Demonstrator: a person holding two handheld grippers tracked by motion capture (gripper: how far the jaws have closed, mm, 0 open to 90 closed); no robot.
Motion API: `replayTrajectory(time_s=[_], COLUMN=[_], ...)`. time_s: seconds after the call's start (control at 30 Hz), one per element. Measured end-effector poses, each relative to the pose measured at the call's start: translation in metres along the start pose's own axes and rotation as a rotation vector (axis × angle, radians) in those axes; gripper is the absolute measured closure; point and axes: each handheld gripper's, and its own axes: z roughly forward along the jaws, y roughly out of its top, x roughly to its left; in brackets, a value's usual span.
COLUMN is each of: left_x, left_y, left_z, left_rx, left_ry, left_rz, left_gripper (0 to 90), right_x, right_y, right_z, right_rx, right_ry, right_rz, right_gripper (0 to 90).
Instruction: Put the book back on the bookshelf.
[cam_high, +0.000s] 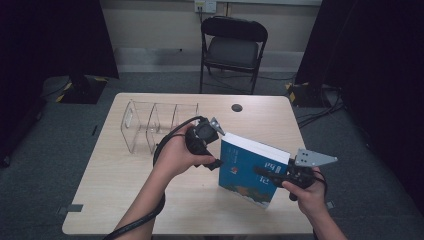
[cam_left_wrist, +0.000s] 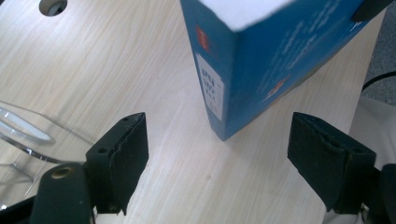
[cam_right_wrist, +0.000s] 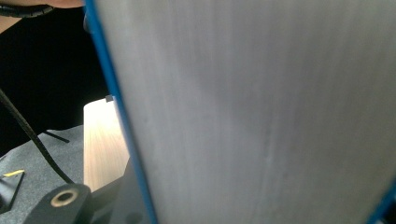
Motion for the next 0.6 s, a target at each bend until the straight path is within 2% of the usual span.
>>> replayTrajectory(time_s=[0.53, 0.6], left_x=[-0.002, -0.002], left_y=[0.015, 0.017], left_z=[0.001, 0.0], left_rx=[0.003, 0.005], left_ry=[0.006, 0.006], left_rz=[0.026, 0.039], left_gripper=[20.7, 20.7], right_x=[-0.001, -0.001], right_y=[-0.005, -0.006], right_z=[-0.006, -0.006], right_rx=[0.005, 0.004], right_ry=[0.008, 0.008], right_rz=[-0.02, -0.021], right_gripper=[61.0, 60.9])
